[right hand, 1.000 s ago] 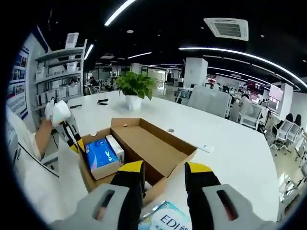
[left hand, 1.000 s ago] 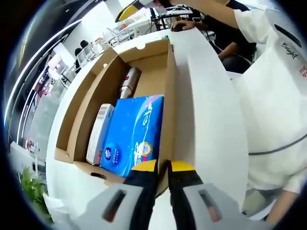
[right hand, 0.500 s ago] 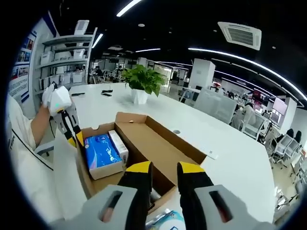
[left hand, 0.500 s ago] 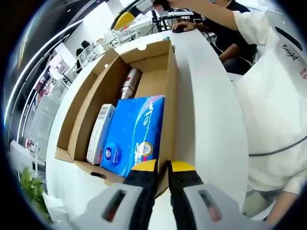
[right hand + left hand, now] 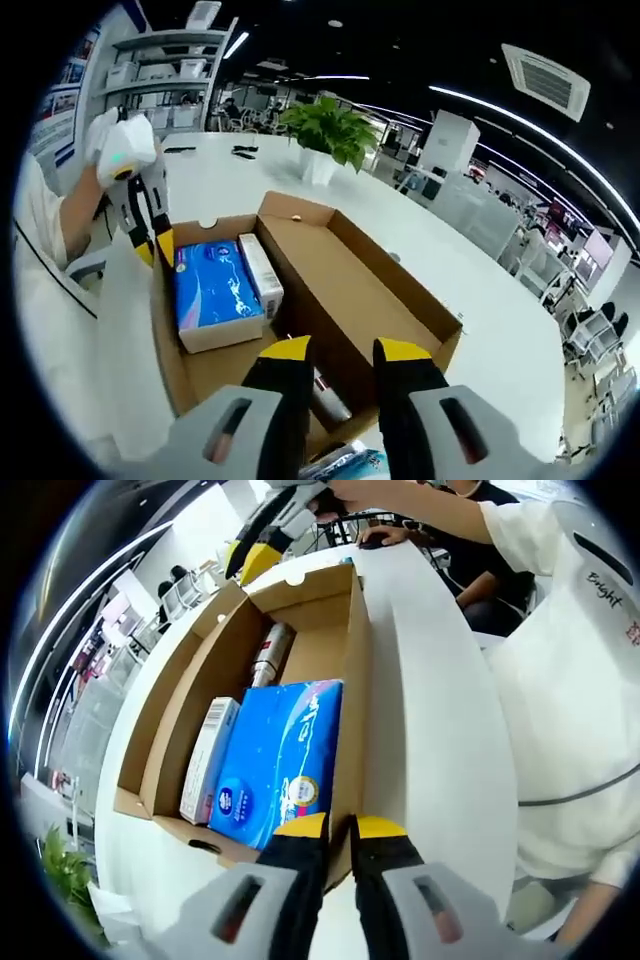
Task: Operate the shoe box by opening the lid, removing the specified soft item, and placing it in the target area until the item is outside and the box remains undamaged.
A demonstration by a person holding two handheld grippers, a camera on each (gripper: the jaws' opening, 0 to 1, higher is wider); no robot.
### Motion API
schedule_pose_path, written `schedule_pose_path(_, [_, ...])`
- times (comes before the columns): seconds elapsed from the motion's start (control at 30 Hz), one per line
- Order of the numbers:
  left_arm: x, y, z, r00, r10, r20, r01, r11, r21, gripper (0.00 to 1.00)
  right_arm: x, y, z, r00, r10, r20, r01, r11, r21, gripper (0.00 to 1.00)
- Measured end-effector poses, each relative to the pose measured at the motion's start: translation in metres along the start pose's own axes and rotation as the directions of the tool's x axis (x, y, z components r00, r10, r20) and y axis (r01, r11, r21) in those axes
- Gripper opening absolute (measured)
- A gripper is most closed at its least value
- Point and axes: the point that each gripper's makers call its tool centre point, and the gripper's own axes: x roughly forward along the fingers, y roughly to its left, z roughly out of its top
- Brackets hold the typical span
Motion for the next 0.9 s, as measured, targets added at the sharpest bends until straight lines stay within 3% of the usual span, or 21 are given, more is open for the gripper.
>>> schedule_pose_path(0.5, [0.000,0.000,0.000,1.000,-0.012,0.011,0.012,1.000,0.001,0.07,0.020,0.014,-0.006,0.997,0.030,-0.076,-0.039,0.992,-0.119,0.21])
schedule_pose_path(0.77, [0.000,-0.001,0.000,1.000,-0.009,0.014,0.009,1.000,0.003,0.08,0.034,0.024,-0.011,0.993,0.063,-0.103,-0.077,0.988,-0.135,0.21])
schedule_pose_path(0.9, [0.000,0.000,0.000,1.000,-0.010,0.017,0.010,1.000,0.003,0.08,0.043,0.029,-0.021,0.987,0.069,-0.146,-0.089,0.986,-0.140,0.20])
